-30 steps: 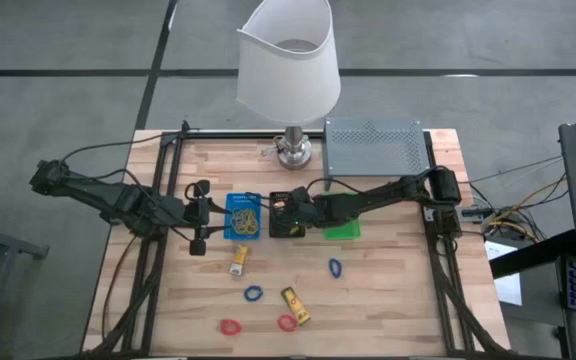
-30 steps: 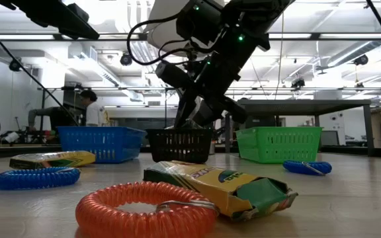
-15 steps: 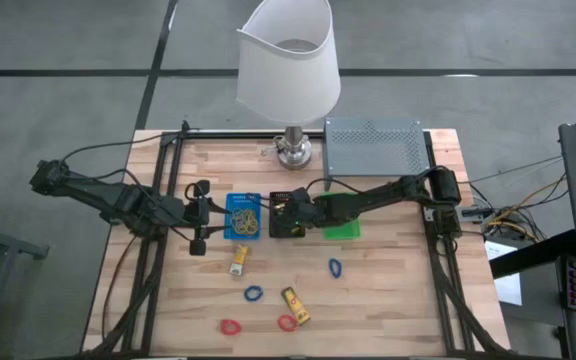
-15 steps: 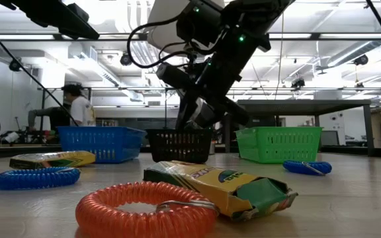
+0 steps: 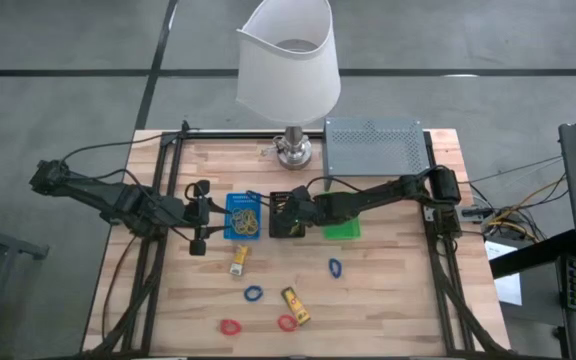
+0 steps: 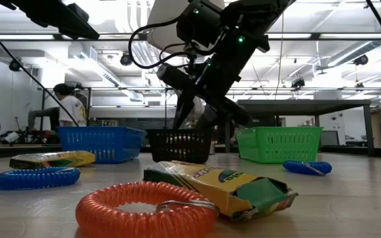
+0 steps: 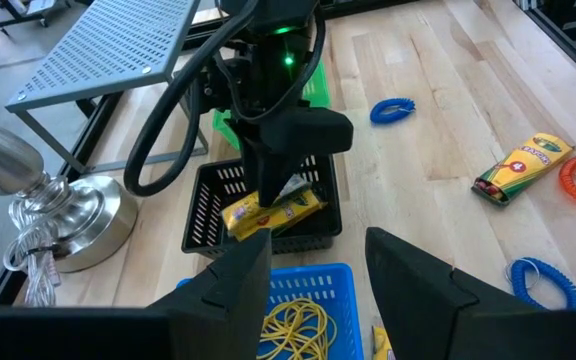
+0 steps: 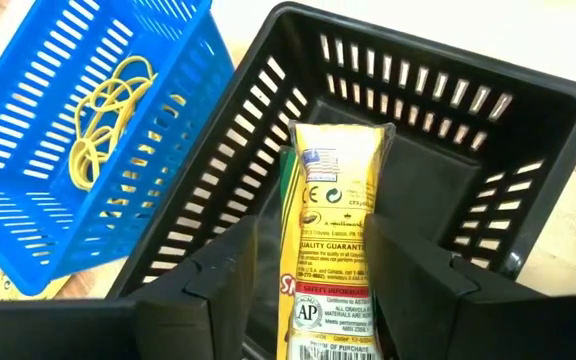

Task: Pick & Place Office Desk Supplies
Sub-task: Put the yellow crayon box into the black bin

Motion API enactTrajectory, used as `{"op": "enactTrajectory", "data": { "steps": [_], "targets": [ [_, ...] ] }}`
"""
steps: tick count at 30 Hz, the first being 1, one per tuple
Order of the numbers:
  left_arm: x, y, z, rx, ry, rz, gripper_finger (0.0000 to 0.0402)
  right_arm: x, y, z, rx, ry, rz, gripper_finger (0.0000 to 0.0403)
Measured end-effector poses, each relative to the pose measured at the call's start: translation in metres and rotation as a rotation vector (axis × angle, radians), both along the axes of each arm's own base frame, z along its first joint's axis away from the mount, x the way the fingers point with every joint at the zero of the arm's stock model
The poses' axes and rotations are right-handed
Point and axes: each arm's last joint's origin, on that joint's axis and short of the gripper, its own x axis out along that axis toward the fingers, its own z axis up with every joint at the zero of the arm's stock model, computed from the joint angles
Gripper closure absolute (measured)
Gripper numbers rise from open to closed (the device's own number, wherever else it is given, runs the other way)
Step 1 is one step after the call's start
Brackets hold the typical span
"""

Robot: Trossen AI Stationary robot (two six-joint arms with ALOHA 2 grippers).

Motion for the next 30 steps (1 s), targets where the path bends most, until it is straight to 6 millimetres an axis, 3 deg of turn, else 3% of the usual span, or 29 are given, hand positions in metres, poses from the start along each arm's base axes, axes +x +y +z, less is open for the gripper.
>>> {"op": "enactTrajectory", "data": {
  "steps": [7, 13, 18, 22, 30],
  "targets": [
    [0.0, 0.0, 0.0, 0.0, 0.0, 0.0, 0.0233, -0.001, 0.0, 0.005, -0.015, -0.002, 0.023, 0.022],
    [0.0, 0.0, 0.0, 0.0, 0.0, -0.001, 0.0233, -0.003, 0.006, 0.038, -0.072, -0.066, 0.114, 0.0224],
    [0.0, 0.0, 0.0, 0.0, -0.001, 0.0, 0.0233, -0.007, 0.025, 0.052, 0.034, -0.095, 0.287, 0.0231],
    [0.0, 0.0, 0.0, 0.0, 0.0, 0.0, 0.0233, -0.01, 0.041, 0.05, 0.166, -0.083, 0.416, 0.0231],
    [0.0, 0.0, 0.0, 0.0, 0.0, 0.0, 0.0233, -0.017, 0.08, 0.049, 0.308, -0.067, 0.44, 0.0229]
  ]
}}
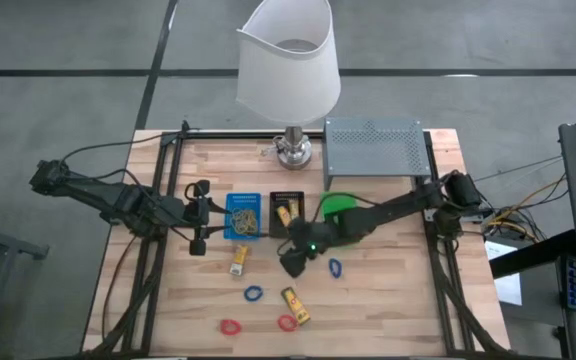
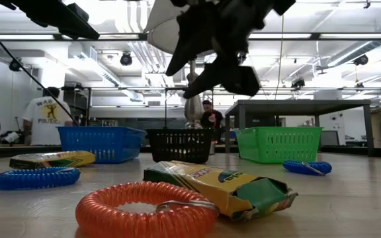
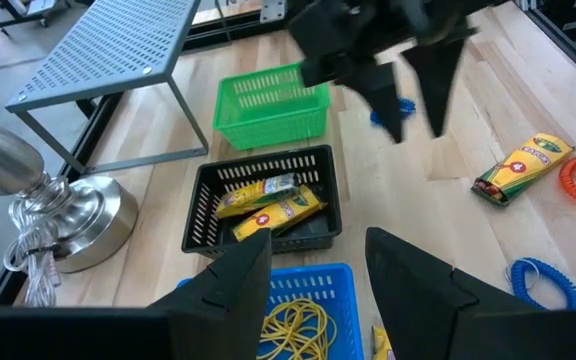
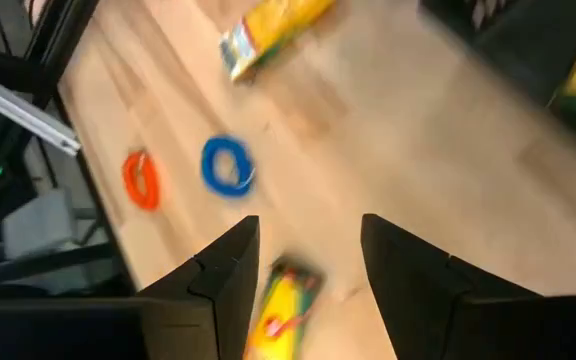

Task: Pick & Place Office Desk Supplies
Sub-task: Put the yellow crayon box into the black bin

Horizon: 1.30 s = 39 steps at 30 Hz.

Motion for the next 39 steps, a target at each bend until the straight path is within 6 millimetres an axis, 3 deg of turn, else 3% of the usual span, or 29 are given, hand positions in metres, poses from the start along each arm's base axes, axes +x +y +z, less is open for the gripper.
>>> {"op": "enactTrajectory", "data": {
  "steps": [7, 17, 25, 31, 39],
  "targets": [
    [0.0, 0.0, 0.0, 0.0, 0.0, 0.0, 0.0233, -0.014, 0.039, -0.004, 0.09, 0.088, -0.134, 0.0219],
    [0.0, 0.0, 0.0, 0.0, 0.0, 0.0, 0.0233, -0.036, 0.09, -0.005, 0.154, 0.067, -0.417, 0.0216],
    [0.0, 0.0, 0.0, 0.0, 0.0, 0.0, 0.0233, -0.039, 0.101, -0.013, 0.15, 0.06, -0.478, 0.0191],
    [0.0, 0.0, 0.0, 0.0, 0.001, 0.0, 0.0233, -0.026, 0.111, -0.029, 0.164, 0.155, -0.415, 0.017],
    [0.0, 0.0, 0.0, 0.0, 0.0, 0.0, 0.0233, -0.01, 0.12, -0.03, 0.143, 0.214, -0.392, 0.017]
  ]
}}
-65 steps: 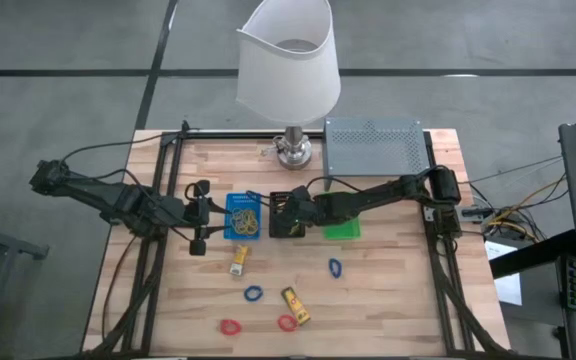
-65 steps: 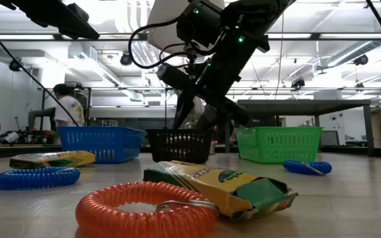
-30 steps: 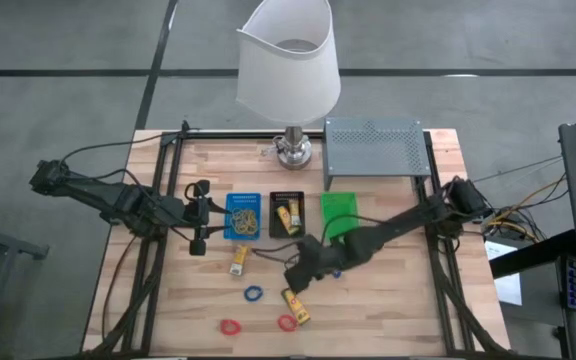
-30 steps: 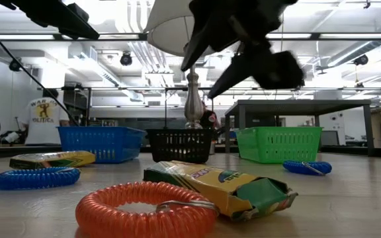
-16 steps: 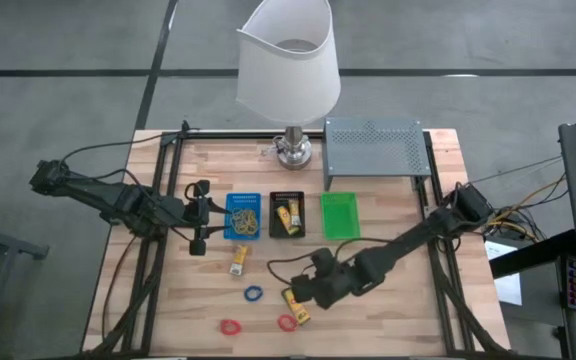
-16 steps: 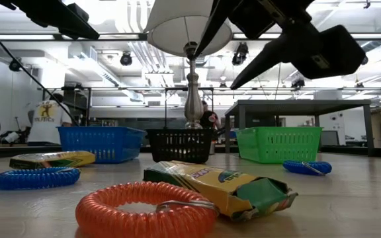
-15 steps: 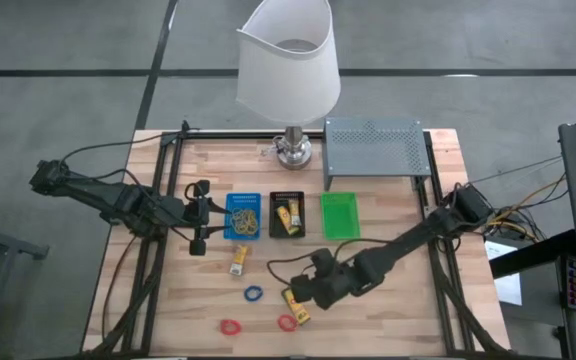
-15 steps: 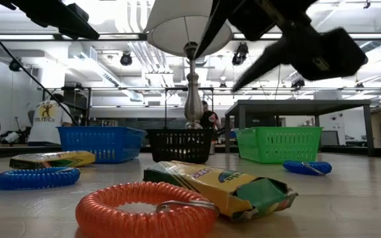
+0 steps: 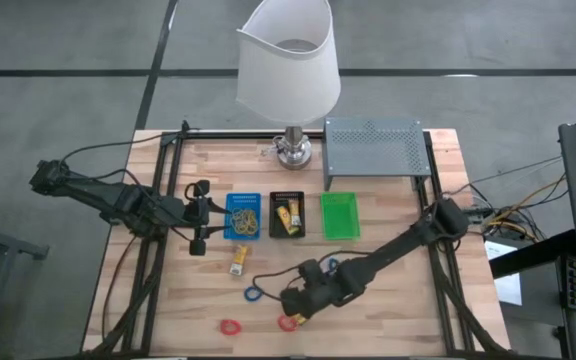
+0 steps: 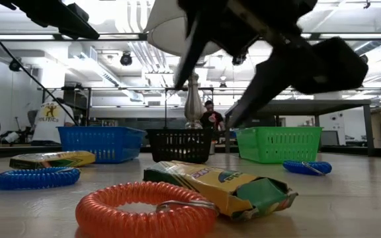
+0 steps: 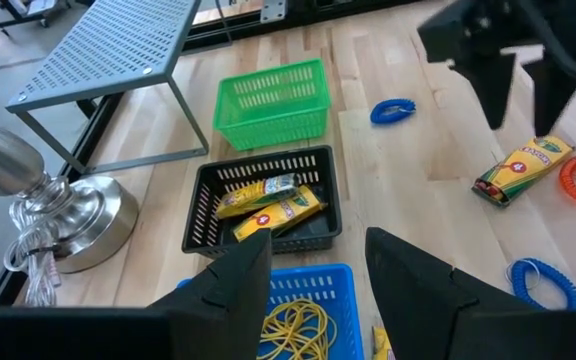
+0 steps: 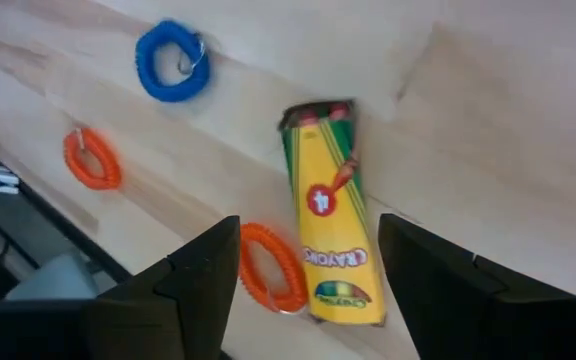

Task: Pick & Place Office Desk Supplies
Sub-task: Put the yellow crayon box into the black bin

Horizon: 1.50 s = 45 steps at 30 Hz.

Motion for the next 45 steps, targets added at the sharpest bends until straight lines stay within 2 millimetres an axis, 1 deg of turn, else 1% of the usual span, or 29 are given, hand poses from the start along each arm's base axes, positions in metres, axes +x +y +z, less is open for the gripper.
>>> {"op": "enactTrajectory", "data": {
  "steps": [3, 6, 11, 16, 20, 24, 29, 36, 45],
  "targets": [
    [0.0, 0.0, 0.0, 0.0, -0.001, 0.0, 0.0233, 0.009, 0.005, -0.013, 0.025, 0.052, 0.019, 0.0172],
    [0.0, 0.0, 0.0, 0.0, 0.001, 0.0, 0.0233, 0.018, 0.008, -0.02, 0.05, 0.116, 0.038, 0.0168],
    [0.0, 0.0, 0.0, 0.0, 0.001, 0.0, 0.0233, 0.03, 0.008, -0.02, 0.03, 0.176, 0.064, 0.0157],
    [0.0, 0.0, 0.0, 0.0, 0.001, 0.0, 0.0233, 0.036, 0.01, -0.009, -0.009, 0.211, 0.099, 0.0154],
    [0.0, 0.0, 0.0, 0.0, 0.001, 0.0, 0.0233, 0.042, 0.005, -0.015, -0.052, 0.282, 0.109, 0.0154],
    [0.0, 0.0, 0.0, 0.0, 0.0, 0.0, 0.0233, 0.053, 0.002, -0.014, -0.057, 0.267, 0.159, 0.0156],
    [0.0, 0.0, 0.0, 0.0, 0.001, 0.0, 0.0233, 0.055, 0.001, -0.016, -0.069, 0.286, 0.189, 0.0157],
    [0.0, 0.0, 0.0, 0.0, 0.001, 0.0, 0.0233, 0.054, 0.0, -0.018, -0.069, 0.291, 0.186, 0.0167],
    [0.0, 0.0, 0.0, 0.0, 0.001, 0.0, 0.0233, 0.055, 0.0, -0.018, -0.065, 0.284, 0.192, 0.0168]
  ]
}}
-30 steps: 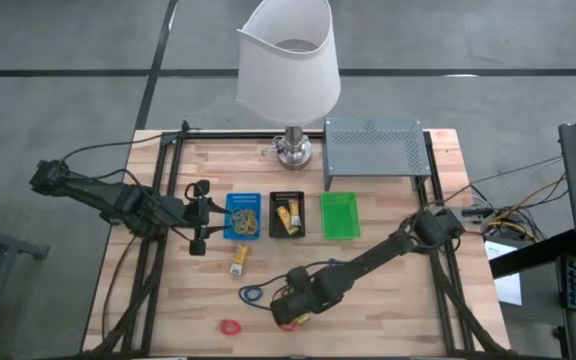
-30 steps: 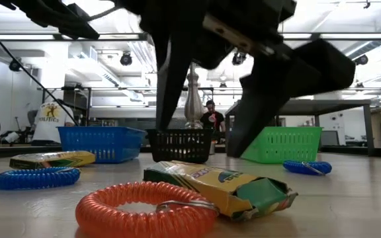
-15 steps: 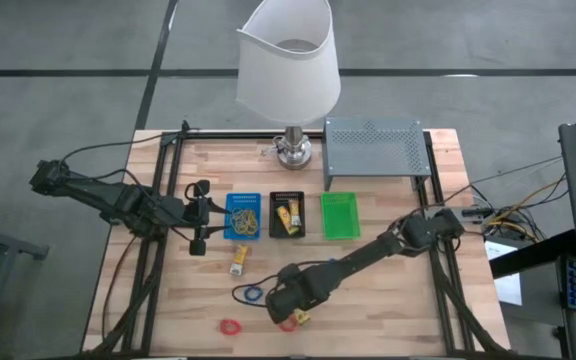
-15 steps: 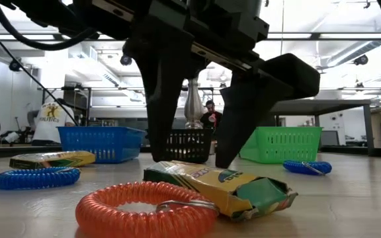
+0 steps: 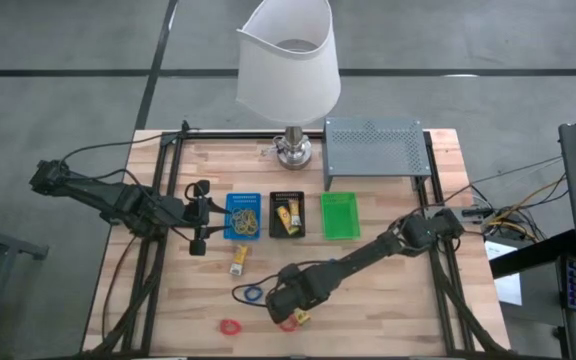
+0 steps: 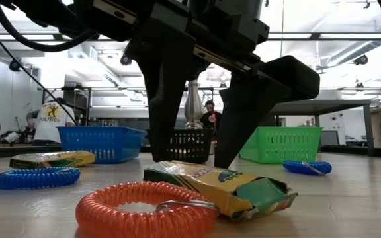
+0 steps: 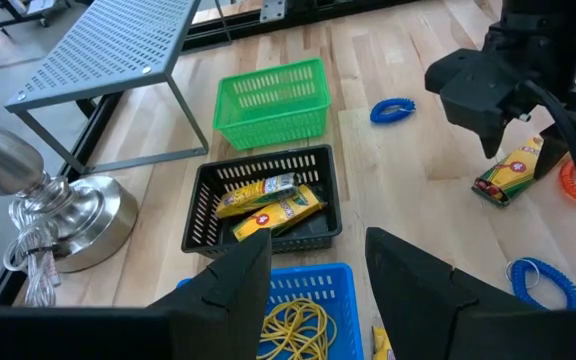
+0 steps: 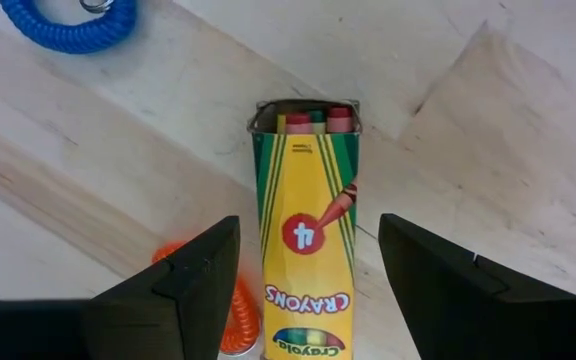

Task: Pick & Place Office Desk Supplies
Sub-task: Put the yellow crayon box into the black bin

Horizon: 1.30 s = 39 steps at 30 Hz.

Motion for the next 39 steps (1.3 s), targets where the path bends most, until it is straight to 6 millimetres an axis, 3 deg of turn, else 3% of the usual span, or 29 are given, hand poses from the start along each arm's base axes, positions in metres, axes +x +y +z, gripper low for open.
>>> {"op": "enactTrajectory", "data": {
  "steps": [27, 39],
  "targets": [
    [0.0, 0.0, 0.0, 0.0, 0.0, 0.0, 0.0233, -0.001, -0.005, -0.016, 0.021, 0.011, -0.034, 0.0177],
    [0.0, 0.0, 0.0, 0.0, -0.001, 0.0, 0.0233, 0.001, -0.005, -0.015, 0.028, -0.011, -0.027, 0.0219]
  ]
}}
